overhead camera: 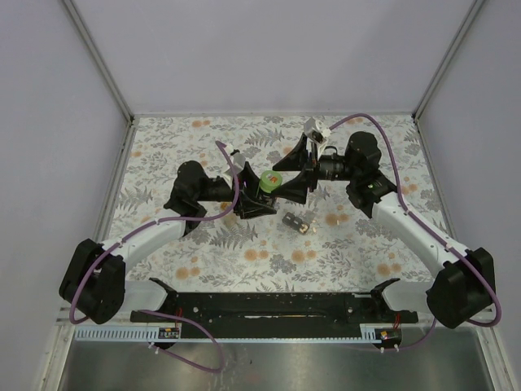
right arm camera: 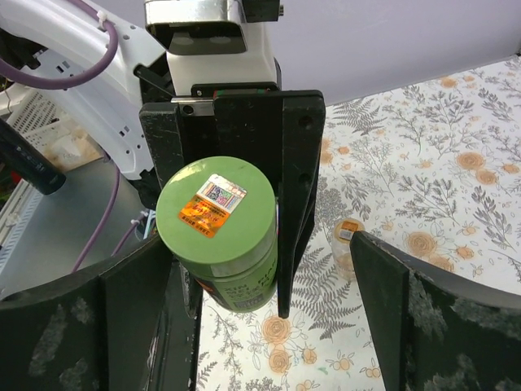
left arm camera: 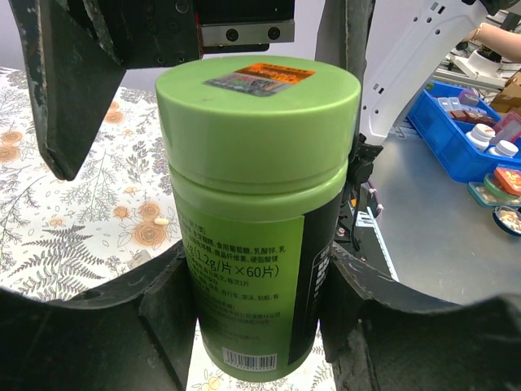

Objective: Sort the pills into containers
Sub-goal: Screw the lid of the pill bottle onto the pill bottle.

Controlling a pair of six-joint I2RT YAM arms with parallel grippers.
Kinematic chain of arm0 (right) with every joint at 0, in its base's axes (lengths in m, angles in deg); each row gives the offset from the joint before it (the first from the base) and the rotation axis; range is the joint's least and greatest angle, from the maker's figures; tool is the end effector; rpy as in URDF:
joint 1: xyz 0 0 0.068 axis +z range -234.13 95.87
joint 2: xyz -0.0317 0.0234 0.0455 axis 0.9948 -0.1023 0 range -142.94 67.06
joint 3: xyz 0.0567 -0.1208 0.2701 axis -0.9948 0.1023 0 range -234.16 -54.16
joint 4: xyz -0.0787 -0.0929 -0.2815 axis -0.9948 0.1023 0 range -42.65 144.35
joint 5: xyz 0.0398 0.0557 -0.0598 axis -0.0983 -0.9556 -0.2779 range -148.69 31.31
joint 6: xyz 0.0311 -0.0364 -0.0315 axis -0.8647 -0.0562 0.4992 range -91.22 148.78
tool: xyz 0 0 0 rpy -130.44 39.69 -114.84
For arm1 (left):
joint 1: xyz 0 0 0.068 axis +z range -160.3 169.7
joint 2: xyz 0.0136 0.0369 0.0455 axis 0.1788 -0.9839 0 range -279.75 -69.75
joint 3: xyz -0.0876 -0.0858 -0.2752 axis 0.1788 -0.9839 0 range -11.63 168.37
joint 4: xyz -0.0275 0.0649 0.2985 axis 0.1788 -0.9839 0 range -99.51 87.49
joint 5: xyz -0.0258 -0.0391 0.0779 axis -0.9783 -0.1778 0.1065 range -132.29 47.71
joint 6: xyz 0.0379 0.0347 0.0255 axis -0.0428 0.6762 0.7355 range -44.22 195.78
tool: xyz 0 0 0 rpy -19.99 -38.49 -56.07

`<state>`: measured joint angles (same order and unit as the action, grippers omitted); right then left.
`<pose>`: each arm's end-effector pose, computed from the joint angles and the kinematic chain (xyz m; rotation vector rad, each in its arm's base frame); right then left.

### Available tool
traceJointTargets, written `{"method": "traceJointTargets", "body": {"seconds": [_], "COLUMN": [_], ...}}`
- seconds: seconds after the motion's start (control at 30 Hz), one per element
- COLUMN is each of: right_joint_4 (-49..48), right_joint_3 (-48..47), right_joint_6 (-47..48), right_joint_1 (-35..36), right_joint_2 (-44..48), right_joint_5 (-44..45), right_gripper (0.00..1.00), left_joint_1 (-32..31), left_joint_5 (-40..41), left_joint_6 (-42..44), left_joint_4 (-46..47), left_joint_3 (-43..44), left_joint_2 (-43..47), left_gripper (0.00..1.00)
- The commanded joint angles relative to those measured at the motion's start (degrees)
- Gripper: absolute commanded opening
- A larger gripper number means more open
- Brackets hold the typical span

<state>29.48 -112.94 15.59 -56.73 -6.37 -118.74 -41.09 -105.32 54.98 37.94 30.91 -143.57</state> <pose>0.2758 0.1826 0.3840 -1.0641 1.3354 1.3242 0.2486 -0.1902 0.3092 1.1059 1.2834 -1.4614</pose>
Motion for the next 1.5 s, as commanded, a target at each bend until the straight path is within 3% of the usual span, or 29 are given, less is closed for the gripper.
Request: {"method": "traceJointTargets", "body": {"seconds": [0.0,0.2,1.47], "right_joint_4": [1.78,8.81,6.88], "right_joint_3": [-1.25,-2.65,-8.27], "right_joint_6": [3.87,10.02,5.28], "right_joint_1": [0.46,0.55,2.13], "right_joint_2": [1.62,2.85,-1.72], "right_joint_5": [0.73,1.6,-2.0], "right_gripper": [0.99,0.99,1.0], "left_joint_1": [-0.15,-0.15,-0.85], "left_joint_5": [-1.22,-1.84,-4.21], "left_joint_6": [0.93,1.11,-0.56], "left_joint_4": [4.11,4.2,5.87], "left_joint_3": [-0.18,-0.27,-0.62], "left_joint_2": [0.43,0.52,-1.32], "left_gripper": [0.0,0.0,0.0]}}
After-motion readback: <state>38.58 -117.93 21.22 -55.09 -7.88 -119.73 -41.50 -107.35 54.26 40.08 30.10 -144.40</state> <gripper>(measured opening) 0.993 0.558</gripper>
